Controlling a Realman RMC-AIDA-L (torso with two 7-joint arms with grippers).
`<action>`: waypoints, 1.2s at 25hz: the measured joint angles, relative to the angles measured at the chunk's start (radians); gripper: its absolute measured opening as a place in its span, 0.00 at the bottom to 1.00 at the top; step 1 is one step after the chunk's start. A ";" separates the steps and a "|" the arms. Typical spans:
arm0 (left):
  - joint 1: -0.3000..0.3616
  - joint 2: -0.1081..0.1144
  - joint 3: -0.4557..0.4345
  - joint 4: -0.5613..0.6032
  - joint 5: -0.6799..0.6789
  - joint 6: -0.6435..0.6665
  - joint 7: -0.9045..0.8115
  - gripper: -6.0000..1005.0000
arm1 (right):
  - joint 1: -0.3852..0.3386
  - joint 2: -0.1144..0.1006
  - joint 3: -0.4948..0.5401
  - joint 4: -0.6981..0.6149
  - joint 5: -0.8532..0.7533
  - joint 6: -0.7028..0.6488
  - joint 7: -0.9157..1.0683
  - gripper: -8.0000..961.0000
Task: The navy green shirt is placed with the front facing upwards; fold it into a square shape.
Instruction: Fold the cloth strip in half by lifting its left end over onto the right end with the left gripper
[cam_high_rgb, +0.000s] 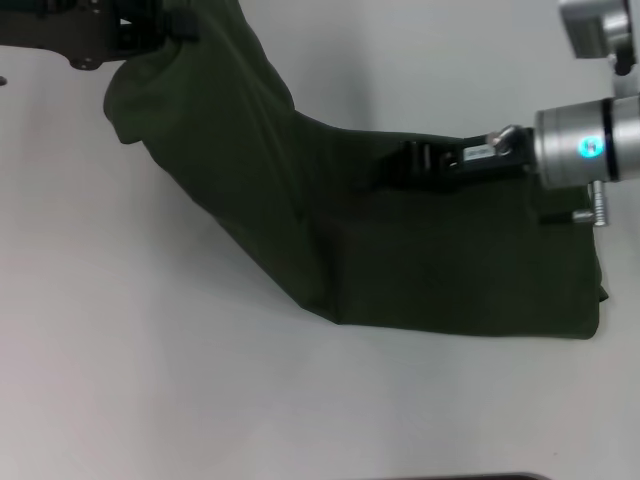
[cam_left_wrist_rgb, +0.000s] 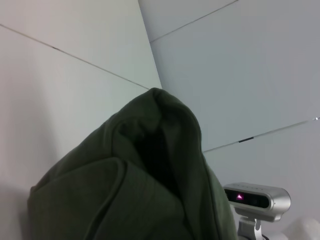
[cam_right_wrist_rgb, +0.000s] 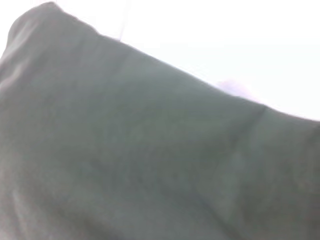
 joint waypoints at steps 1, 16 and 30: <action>0.000 -0.002 0.000 0.000 0.000 -0.001 0.000 0.12 | -0.003 -0.003 -0.003 -0.001 -0.002 0.000 0.001 0.04; 0.016 0.000 -0.012 -0.001 -0.009 0.025 0.005 0.12 | 0.067 0.014 -0.160 0.124 -0.002 0.111 0.039 0.04; 0.026 0.002 -0.012 0.010 -0.027 0.039 0.023 0.12 | 0.118 0.023 -0.235 0.196 0.112 0.287 0.019 0.04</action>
